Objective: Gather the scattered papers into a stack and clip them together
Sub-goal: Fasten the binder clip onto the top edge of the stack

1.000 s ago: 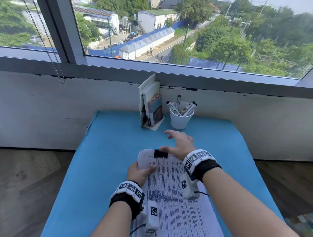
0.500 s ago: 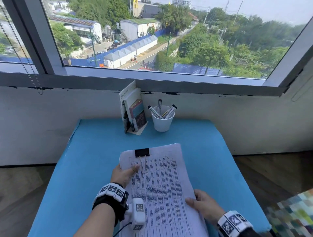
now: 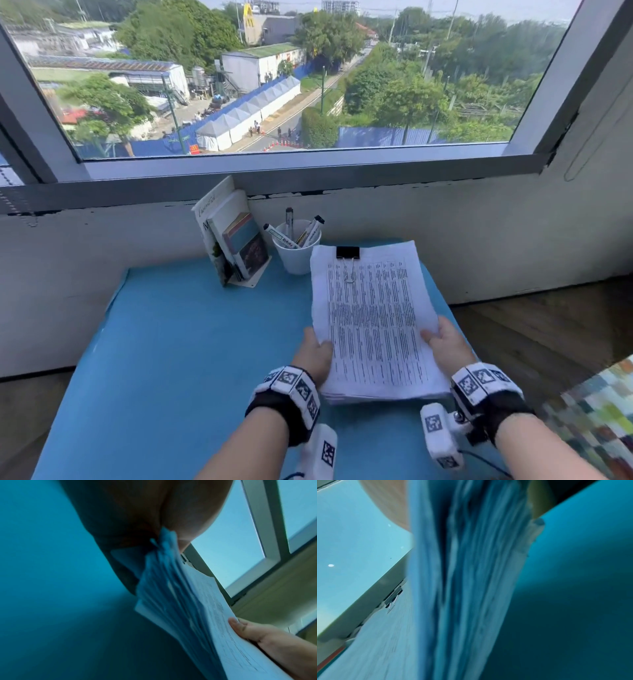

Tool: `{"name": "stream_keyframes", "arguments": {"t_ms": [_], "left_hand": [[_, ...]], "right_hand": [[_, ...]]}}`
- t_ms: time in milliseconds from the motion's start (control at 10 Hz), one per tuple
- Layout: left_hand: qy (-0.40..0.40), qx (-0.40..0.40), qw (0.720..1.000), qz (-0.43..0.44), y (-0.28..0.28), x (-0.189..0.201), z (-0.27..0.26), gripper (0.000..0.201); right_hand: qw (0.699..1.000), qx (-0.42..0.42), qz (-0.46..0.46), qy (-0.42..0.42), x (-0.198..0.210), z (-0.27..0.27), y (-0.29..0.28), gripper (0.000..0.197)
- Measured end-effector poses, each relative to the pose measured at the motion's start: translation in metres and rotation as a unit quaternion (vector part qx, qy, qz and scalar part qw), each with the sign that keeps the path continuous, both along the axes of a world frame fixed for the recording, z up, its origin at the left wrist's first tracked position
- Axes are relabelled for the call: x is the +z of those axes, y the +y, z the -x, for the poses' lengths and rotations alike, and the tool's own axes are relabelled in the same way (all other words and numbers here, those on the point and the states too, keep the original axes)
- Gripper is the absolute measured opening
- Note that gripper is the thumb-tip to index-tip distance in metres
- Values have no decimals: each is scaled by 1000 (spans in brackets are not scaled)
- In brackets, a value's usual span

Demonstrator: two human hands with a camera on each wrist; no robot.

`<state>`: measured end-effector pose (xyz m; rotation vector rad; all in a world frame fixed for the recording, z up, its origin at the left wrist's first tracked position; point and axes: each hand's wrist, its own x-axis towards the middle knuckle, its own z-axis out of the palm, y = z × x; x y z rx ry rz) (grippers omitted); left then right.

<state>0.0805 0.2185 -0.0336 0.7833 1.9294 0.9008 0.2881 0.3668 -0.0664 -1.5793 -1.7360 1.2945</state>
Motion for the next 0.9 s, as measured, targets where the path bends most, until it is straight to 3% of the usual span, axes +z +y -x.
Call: {"name": "stream_keyframes", "arguments": {"t_ms": [100, 200, 300, 400, 500, 600, 700, 900], "left_hand": [[26, -31, 999, 29, 44, 10, -15, 16], [33, -36, 997, 62, 77, 7, -17, 35], [51, 7, 994, 93, 93, -2, -16, 39], [73, 58, 993, 65, 93, -10, -14, 48], [142, 23, 988, 53, 87, -16, -10, 50], [217, -42, 972, 74, 81, -18, -13, 43], [266, -107, 953, 101, 76, -21, -18, 34], [256, -144, 945, 146, 67, -14, -12, 43]], "right_hand": [[994, -14, -33, -101, 14, -1, 42, 23], [986, 9, -36, -162, 30, 7, 73, 24], [977, 40, -16, -207, 30, 22, 90, 27], [971, 54, -14, -232, 32, 32, 96, 38], [954, 80, -23, -289, 30, 34, 99, 57], [897, 112, -142, -404, 28, 34, 95, 52], [861, 191, -181, -436, 29, 39, 85, 33], [829, 272, -110, -477, 33, 36, 64, 46]]}}
